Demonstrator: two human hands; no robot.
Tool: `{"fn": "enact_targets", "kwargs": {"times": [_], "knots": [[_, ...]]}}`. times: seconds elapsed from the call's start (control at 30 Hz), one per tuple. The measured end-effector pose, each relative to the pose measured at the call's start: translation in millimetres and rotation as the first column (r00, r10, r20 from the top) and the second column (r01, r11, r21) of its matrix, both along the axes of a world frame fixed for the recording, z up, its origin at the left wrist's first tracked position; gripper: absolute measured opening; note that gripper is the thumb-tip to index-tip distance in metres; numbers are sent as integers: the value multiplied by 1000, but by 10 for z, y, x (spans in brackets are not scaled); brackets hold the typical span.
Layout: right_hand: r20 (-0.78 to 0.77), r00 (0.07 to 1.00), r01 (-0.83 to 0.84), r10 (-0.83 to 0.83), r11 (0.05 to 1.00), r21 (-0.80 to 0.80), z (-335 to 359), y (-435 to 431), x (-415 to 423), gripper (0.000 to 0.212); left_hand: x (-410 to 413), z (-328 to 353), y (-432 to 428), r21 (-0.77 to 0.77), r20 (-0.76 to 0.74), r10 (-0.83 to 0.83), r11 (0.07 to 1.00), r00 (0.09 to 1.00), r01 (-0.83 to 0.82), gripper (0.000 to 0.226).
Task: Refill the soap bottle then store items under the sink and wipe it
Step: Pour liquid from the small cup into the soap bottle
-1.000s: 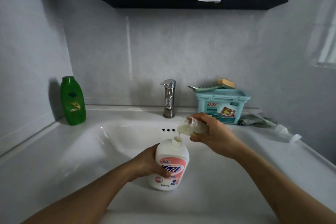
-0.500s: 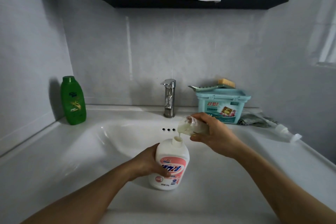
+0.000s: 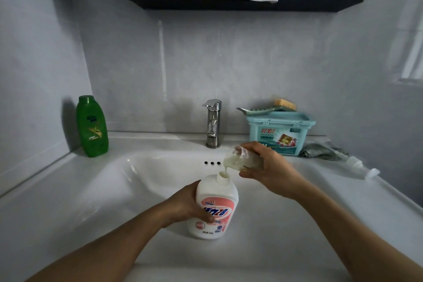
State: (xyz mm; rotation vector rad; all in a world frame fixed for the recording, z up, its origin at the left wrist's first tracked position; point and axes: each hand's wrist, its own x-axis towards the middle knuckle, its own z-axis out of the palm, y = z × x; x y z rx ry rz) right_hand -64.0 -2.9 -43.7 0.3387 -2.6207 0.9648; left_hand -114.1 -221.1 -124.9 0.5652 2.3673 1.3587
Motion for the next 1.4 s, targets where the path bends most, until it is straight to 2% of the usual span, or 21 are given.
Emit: {"fn": "enact_targets", "kwargs": {"times": [1.4], "knots": [[5,1000,3,-3,1000,8,17,-3,7,53,9,9,1,0,4,-3,1000,1000,3,68]]}}
